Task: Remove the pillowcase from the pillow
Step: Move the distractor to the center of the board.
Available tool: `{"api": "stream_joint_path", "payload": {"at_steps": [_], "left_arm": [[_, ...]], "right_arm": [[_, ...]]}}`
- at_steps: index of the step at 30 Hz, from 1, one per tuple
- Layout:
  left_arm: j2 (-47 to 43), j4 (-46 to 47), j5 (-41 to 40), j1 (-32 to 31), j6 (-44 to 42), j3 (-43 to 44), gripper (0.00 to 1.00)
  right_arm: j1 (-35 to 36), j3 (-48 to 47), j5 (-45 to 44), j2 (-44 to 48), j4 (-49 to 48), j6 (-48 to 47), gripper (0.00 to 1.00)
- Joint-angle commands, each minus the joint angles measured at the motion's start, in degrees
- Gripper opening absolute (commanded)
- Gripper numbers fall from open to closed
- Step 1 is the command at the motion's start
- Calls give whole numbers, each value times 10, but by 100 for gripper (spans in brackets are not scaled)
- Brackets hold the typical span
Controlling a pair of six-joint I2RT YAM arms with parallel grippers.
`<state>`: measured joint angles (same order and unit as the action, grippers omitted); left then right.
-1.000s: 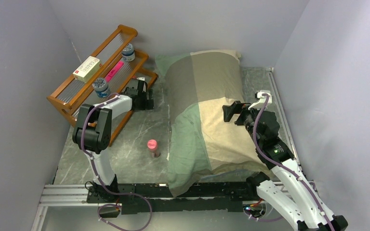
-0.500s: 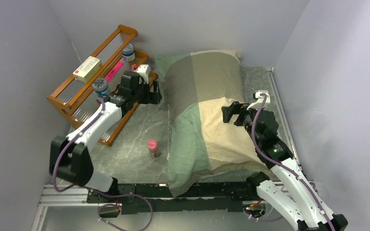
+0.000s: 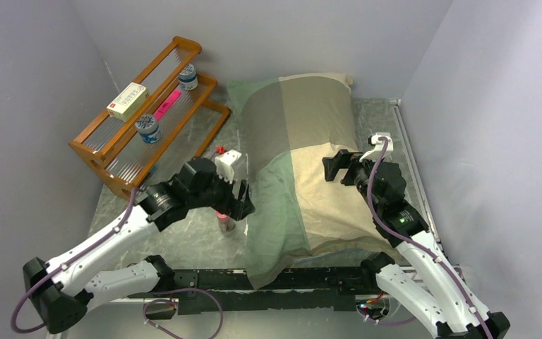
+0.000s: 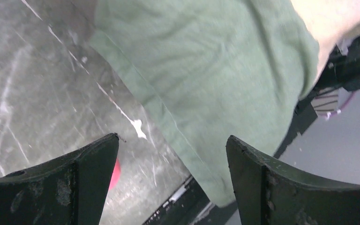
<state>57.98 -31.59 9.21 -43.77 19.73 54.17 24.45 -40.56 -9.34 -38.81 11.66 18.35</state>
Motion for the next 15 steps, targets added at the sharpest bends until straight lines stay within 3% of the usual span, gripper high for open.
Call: {"api": "stream_joint_path", "payload": {"at_steps": [1, 9, 15], "left_arm": [[-49, -46, 20, -34, 55, -31, 93], [-73, -36, -15, -136, 123, -115, 97], [-30, -15, -125, -185, 132, -144, 97]], "right_arm": [[5, -15, 1, 0, -9, -7, 100], [6, -19, -1, -4, -7, -3, 100], [6, -19, 0, -3, -9, -2, 100]]}}
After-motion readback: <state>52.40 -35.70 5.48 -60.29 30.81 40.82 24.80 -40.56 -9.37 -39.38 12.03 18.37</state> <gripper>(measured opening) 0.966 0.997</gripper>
